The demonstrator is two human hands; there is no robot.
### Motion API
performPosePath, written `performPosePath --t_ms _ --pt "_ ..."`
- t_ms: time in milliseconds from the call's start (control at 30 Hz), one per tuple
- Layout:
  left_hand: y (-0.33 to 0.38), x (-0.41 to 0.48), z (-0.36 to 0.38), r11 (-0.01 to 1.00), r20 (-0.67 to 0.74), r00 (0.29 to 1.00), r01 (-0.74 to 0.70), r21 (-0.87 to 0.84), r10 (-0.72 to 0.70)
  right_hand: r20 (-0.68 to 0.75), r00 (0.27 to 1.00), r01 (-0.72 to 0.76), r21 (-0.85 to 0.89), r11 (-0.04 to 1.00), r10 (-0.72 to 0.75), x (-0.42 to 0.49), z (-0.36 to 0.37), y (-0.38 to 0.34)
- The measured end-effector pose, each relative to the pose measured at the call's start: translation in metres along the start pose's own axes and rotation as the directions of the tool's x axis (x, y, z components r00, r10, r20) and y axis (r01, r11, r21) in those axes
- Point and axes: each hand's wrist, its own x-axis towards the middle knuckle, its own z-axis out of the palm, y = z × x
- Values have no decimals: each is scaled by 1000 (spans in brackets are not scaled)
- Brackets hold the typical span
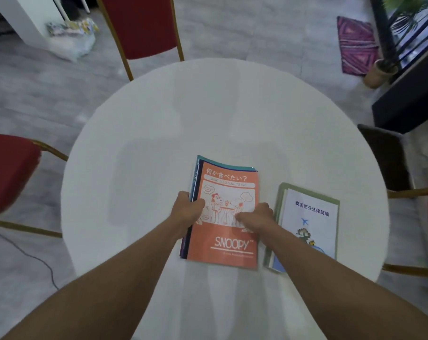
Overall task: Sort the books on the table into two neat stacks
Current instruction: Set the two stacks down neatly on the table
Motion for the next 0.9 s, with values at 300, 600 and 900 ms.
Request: performPosePath --t_ms 300,600,900 --pt "40 23 -9 986 -19 995 -102 -131 100 29 994 90 316 945 -104 11 -12 -41" --pt "110 90 1 975 -28 974 -223 -1 223 -125 965 260 318 912 -231 74 -33 -102" --pt "149 150 23 858 -12 900 -411 309 435 -284 944 222 164 961 -170 132 -33 -125"
